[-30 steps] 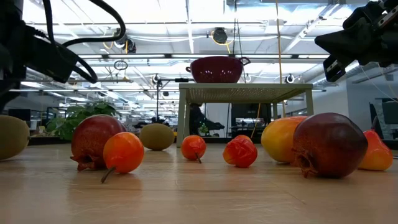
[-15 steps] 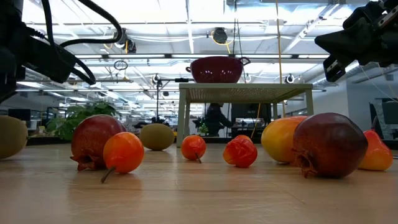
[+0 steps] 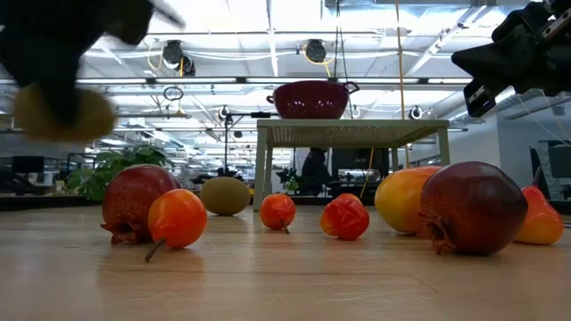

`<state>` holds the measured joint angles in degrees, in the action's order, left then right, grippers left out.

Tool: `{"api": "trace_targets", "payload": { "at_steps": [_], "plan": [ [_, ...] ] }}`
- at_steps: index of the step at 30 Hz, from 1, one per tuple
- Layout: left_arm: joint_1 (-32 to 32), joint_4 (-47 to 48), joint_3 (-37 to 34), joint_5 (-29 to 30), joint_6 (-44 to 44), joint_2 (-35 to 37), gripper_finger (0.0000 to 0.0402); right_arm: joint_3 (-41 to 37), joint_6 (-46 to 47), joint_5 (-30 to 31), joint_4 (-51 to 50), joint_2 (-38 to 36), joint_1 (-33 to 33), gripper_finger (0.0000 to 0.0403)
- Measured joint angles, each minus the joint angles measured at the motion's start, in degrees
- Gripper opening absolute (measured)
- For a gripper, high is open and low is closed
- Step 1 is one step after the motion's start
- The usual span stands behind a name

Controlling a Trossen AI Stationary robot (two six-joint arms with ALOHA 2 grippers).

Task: Pick & Place Fruit
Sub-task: Put the kiwi into the strainer bowl on the shelf

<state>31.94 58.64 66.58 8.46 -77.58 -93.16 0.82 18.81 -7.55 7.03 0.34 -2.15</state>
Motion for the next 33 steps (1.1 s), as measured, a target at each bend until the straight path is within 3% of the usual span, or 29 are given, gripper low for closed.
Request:
{"api": "trace_targets", "payload": {
  "at_steps": [7, 14, 23, 33],
  "plan": [
    [-3.86, 5.75, 14.12, 15.86, 6.56, 2.67, 0.0204, 0.00, 0.00, 0.02, 0.02, -0.02, 0.00, 0.0004],
    [-10.97, 4.46, 23.79, 24.40, 17.73, 2.69, 0.0207, 0.00, 0.00, 0.00, 0.02, 0.00, 0.00, 0.0004],
    [-20.90, -1.50, 30.99, 25.45, 30.04, 2.58, 0.0208, 0.00, 0.00, 0.00, 0.00, 0.00, 0.00, 0.0004],
    [-29.47, -12.20, 33.89, 22.38, 35.51, 2.26, 0.0209, -0.01, 0.00, 0.01, 0.00, -0.01, 0.00, 0.0004]
  ]
}}
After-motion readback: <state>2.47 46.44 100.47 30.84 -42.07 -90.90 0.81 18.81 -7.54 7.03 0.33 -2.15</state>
